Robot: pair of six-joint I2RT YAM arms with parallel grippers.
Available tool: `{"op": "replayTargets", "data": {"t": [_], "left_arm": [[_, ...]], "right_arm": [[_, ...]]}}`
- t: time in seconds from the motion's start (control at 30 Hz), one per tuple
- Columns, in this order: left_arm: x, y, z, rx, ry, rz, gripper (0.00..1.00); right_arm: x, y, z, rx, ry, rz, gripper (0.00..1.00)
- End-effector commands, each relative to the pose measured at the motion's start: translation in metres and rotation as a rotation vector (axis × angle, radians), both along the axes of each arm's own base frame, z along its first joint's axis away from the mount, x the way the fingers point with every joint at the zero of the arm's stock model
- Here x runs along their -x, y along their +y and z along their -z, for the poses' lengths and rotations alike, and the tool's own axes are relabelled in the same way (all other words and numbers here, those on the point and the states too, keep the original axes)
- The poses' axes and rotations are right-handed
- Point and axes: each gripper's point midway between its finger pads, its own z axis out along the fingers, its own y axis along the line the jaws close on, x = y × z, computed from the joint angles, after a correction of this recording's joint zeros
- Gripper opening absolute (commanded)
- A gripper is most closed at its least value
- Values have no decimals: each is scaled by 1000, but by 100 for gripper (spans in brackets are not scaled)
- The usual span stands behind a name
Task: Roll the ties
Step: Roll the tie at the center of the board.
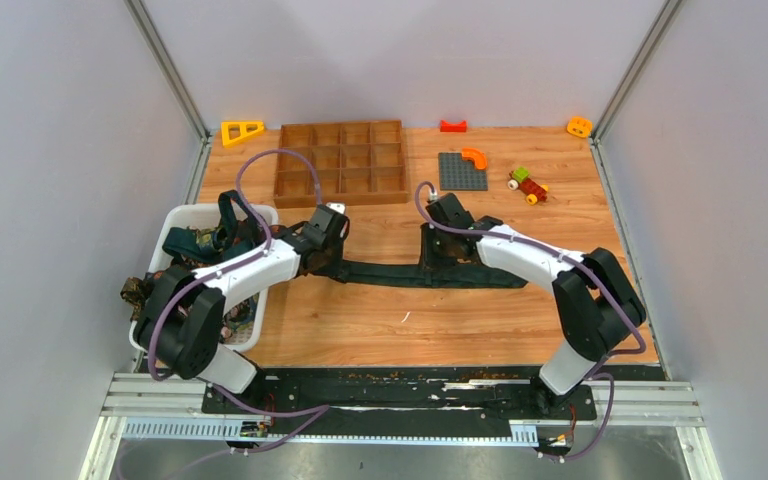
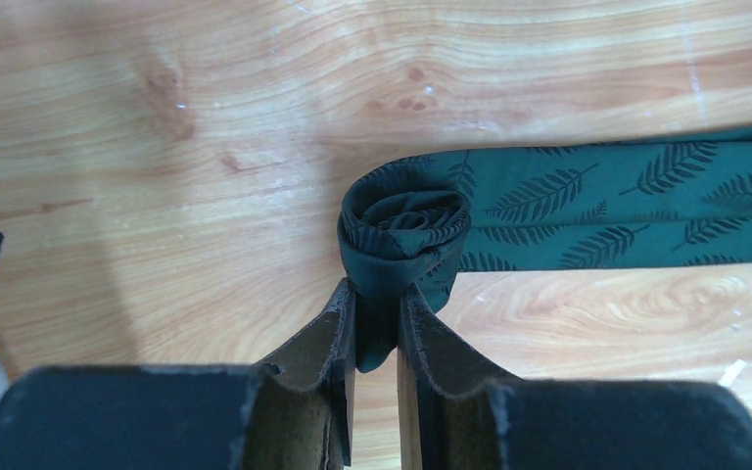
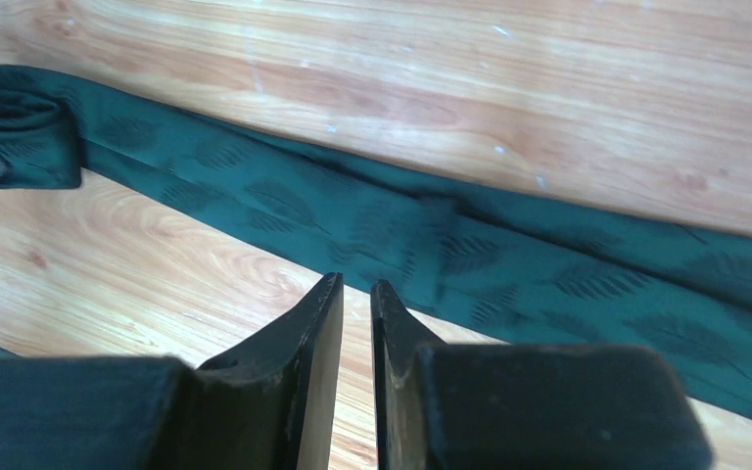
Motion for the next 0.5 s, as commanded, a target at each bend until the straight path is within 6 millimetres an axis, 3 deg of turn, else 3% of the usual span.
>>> {"op": "replayTargets", "data": {"t": [0.0,0.47], "left_arm": [[-10,21,-4,-217,-27,-43,10],[-25,23,-18,-730,-107,-53,7]], "right_arm": [[-4,-16,-16,-11,-58,21,19],[-3,-39,-31,-17,-83,46,19]]}}
